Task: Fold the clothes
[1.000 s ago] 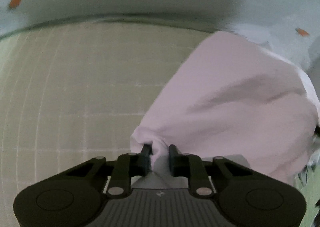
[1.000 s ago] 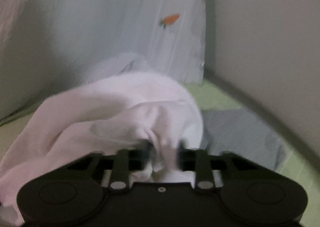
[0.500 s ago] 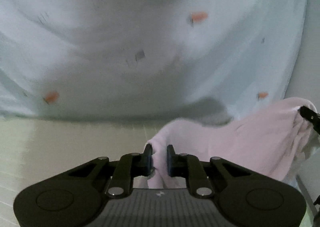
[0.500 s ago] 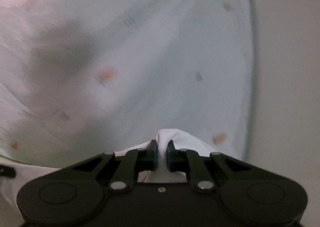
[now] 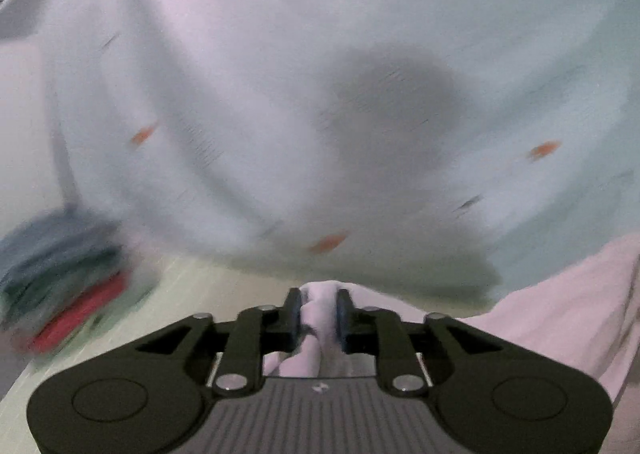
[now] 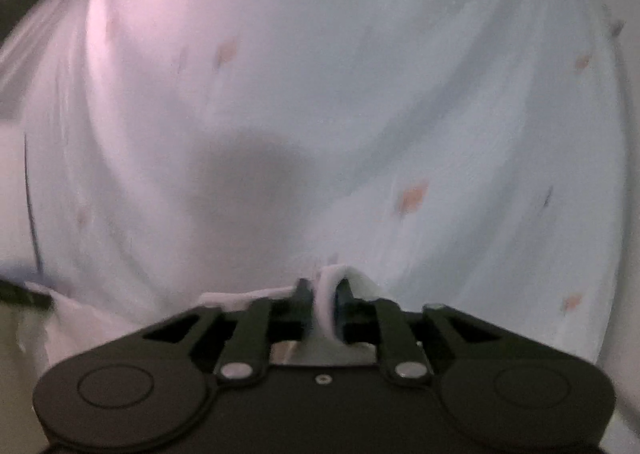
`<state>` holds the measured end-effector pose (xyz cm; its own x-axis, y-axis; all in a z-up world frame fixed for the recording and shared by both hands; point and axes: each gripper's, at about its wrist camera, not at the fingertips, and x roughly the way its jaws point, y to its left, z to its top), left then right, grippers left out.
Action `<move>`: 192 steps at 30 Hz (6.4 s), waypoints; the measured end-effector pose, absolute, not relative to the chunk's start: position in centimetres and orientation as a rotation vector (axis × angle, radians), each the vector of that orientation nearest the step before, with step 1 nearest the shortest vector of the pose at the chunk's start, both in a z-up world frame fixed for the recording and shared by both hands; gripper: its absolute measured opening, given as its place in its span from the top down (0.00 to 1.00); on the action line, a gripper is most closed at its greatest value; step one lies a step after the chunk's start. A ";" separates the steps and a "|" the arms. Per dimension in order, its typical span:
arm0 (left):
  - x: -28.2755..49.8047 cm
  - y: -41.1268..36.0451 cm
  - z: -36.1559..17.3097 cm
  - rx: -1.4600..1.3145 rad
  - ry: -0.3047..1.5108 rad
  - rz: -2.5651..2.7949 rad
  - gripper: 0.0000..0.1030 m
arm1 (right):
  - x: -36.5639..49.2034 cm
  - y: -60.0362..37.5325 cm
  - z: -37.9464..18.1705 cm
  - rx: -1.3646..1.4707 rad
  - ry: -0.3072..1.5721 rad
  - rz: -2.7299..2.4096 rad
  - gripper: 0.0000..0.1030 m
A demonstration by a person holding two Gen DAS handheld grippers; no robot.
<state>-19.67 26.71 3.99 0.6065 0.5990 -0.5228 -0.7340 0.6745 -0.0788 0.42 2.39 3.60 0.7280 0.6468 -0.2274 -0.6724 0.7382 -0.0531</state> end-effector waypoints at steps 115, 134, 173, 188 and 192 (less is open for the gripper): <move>-9.7 15.6 -8.7 -0.457 1.123 0.995 0.32 | 31.1 -5.1 -21.9 -0.297 0.711 0.391 0.02; -10.4 27.6 -9.7 -0.324 1.071 0.942 0.25 | 29.0 -10.6 -14.9 0.003 0.881 0.217 0.03; -12.4 46.1 -14.3 -0.537 0.861 0.792 0.95 | 25.1 10.0 -11.2 0.026 0.882 0.668 0.97; -10.6 41.7 8.1 -0.292 0.233 0.755 0.95 | 23.0 4.0 5.8 0.304 0.316 0.664 0.98; -15.2 37.7 8.3 -0.296 0.238 0.771 0.95 | 18.2 -0.6 5.2 0.286 0.298 0.637 0.98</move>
